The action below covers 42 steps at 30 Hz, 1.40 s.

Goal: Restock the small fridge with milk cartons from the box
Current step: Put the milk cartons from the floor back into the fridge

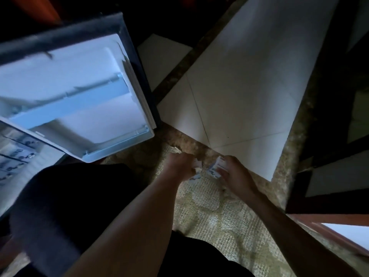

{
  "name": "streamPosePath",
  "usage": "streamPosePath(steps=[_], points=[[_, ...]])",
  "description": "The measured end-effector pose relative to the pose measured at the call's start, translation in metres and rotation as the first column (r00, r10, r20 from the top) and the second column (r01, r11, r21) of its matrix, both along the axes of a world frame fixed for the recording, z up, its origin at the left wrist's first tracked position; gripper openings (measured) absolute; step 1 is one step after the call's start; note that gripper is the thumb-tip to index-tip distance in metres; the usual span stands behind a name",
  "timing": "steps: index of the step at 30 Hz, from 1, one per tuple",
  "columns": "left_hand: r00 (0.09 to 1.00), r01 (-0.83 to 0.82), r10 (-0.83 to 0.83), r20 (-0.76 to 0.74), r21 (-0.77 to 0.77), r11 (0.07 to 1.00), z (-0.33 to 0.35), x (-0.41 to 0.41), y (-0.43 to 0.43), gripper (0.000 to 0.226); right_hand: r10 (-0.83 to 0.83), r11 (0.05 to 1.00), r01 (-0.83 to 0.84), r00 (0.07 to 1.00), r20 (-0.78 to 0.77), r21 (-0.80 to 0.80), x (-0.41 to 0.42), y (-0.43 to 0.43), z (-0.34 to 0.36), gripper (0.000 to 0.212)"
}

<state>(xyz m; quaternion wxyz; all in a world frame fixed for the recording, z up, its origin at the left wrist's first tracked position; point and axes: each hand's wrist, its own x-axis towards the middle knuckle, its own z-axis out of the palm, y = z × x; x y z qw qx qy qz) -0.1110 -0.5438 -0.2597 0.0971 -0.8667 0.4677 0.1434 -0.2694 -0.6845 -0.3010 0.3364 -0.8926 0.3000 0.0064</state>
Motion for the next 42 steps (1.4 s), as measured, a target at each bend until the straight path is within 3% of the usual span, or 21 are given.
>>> streamPosePath(steps=[7, 12, 16, 25, 31, 42], points=[[0.986, -0.087, 0.101, 0.13, -0.11, 0.99, 0.073, 0.013, 0.038, 0.036, 0.061, 0.998, -0.054, 0.981, 0.182, -0.043, 0.027, 0.02, 0.077, 0.036], [0.953, -0.206, 0.257, 0.162, -0.275, 0.939, 0.112, 0.022, 0.09, 0.034, 0.15, 0.986, -0.127, 0.96, 0.238, -0.109, 0.054, 0.044, 0.126, 0.039], [0.905, -0.275, 0.357, 0.232, -0.323, 0.905, 0.143, 0.026, 0.125, 0.04, 0.24, 0.969, -0.213, 0.928, 0.286, -0.124, 0.075, 0.068, 0.166, 0.04], [0.795, -0.265, 0.482, 0.368, -0.504, 0.822, 0.255, 0.057, 0.236, 0.032, 0.43, 0.903, -0.393, 0.81, 0.398, -0.177, 0.137, 0.137, 0.241, 0.029], [0.689, -0.356, 0.606, 0.398, -0.543, 0.761, 0.272, 0.069, 0.327, 0.033, 0.599, 0.8, -0.502, 0.694, 0.4, -0.328, 0.192, 0.201, 0.28, 0.028], [0.528, -0.516, 0.779, 0.337, -0.601, 0.61, 0.248, 0.093, 0.428, 0.047, 0.736, 0.676, -0.642, 0.576, 0.355, -0.362, 0.272, 0.324, 0.288, 0.025]])
